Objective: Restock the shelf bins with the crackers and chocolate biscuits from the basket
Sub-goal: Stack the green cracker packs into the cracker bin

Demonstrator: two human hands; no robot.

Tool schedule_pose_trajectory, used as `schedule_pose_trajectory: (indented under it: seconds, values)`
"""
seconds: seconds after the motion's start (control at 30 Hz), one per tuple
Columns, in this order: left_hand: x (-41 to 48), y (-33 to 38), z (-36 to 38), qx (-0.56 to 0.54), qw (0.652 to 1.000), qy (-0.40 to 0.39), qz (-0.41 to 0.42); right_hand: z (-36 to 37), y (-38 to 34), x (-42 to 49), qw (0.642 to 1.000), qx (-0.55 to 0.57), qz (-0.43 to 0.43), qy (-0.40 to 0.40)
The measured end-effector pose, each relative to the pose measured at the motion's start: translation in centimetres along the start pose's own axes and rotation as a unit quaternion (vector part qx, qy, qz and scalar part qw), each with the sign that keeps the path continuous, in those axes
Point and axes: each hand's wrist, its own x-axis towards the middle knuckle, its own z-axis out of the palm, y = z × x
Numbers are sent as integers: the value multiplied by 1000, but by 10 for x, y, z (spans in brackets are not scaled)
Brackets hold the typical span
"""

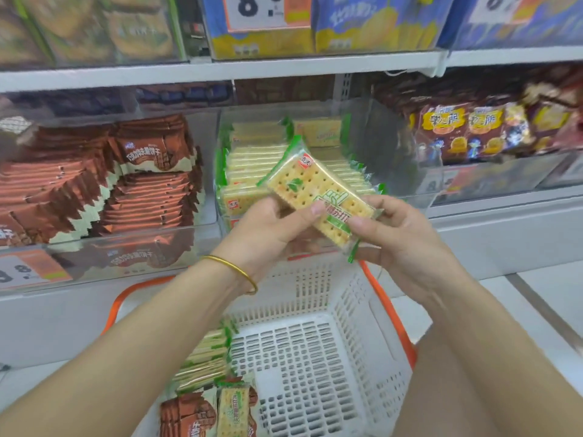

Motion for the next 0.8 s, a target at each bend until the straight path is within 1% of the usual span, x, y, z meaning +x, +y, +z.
schedule_pose_trajectory:
  seconds: [0.03, 0.07, 0.1, 0.13, 0.17, 0.2, 0.23, 0.27, 0.3, 0.33, 0.37, 0.5, 0.57, 0.63, 0.7, 0.8]
  values:
    - [7, 10, 3, 35, 999, 18, 4, -4, -9, 8, 999, 6, -20, 39]
    - [15, 17, 4, 95, 994, 48, 13, -9, -18, 18, 996, -6, -47, 81]
    - [22, 22, 3, 170, 981, 83, 32, -14, -26, 27, 987, -51, -81, 130]
    - [28, 26, 1, 243, 961, 118, 65, -20, -33, 38, 967, -132, -118, 182]
    - [34, 28, -2, 316, 931, 148, 106, -26, -37, 51, 933, -232, -155, 226]
    - [37, 30, -5, 397, 891, 168, 143, -29, -41, 65, 890, -333, -181, 254]
    - [41, 31, -8, 483, 840, 179, 169, -31, -43, 79, 849, -415, -194, 264]
    - [46, 30, -11, 560, 788, 179, 182, -31, -43, 94, 821, -467, -199, 261]
    - [51, 29, -14, 615, 748, 174, 180, -31, -42, 111, 812, -490, -196, 248]
    - [57, 28, -18, 651, 721, 169, 167, -30, -41, 128, 816, -494, -188, 235]
    - [63, 26, -22, 674, 704, 164, 151, -29, -38, 145, 822, -495, -175, 222]
    - [76, 14, -31, 722, 665, 152, 118, -27, -31, 205, 823, -524, -150, 162]
    - [79, 10, -32, 726, 662, 147, 119, -30, -28, 231, 823, -537, -136, 127]
    - [79, 10, -32, 721, 667, 146, 120, -35, -25, 251, 827, -538, -125, 108]
    - [80, 9, -33, 717, 671, 145, 120, -37, -22, 267, 828, -536, -115, 117]
    - [81, 7, -34, 714, 673, 147, 126, -35, -16, 280, 837, -512, -90, 170]
